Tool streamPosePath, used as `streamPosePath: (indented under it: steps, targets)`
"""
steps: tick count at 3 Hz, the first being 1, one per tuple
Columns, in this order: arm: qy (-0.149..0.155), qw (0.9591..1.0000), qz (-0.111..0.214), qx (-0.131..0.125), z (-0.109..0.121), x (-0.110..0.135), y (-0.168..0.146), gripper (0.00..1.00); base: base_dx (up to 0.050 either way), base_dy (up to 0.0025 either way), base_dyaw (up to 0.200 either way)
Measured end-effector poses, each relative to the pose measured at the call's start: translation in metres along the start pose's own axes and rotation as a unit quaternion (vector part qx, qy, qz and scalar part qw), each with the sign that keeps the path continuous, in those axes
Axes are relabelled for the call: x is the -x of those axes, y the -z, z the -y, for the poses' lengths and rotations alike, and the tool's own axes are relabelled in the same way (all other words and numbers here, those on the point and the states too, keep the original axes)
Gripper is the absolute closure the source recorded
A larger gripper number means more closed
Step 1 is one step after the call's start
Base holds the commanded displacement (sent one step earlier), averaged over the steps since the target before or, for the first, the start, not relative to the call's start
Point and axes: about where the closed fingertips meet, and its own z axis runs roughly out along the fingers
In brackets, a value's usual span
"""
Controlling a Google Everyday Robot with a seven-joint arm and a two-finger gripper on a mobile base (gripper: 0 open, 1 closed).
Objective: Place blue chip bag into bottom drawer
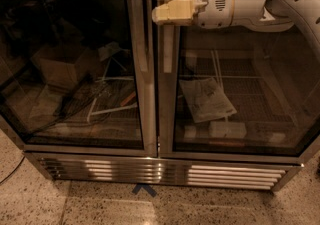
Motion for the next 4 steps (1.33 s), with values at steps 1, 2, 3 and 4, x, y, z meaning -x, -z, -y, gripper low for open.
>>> streamPosePath:
  steps: [1, 2, 3, 4]
  targets:
    - [0.0, 1.0, 0.0, 0.0, 0.0, -0.0001, 0.0, 1.0, 0.0, 0.0, 0.0]
    - [0.0, 1.0, 0.0, 0.0, 0.0019, -0.0027, -0.0005, 1.0, 0.0, 0.0, 0.0]
    - [0.023, 0.9997, 0.0, -0.006, 0.0006, -0.0031, -0.0027, 1.0, 0.0, 0.0, 0.0]
    - [0.029, 0.9996, 0.001, -0.008, 0.0015, -0.0023, -0.0024, 1.0, 0.0, 0.0, 0.0]
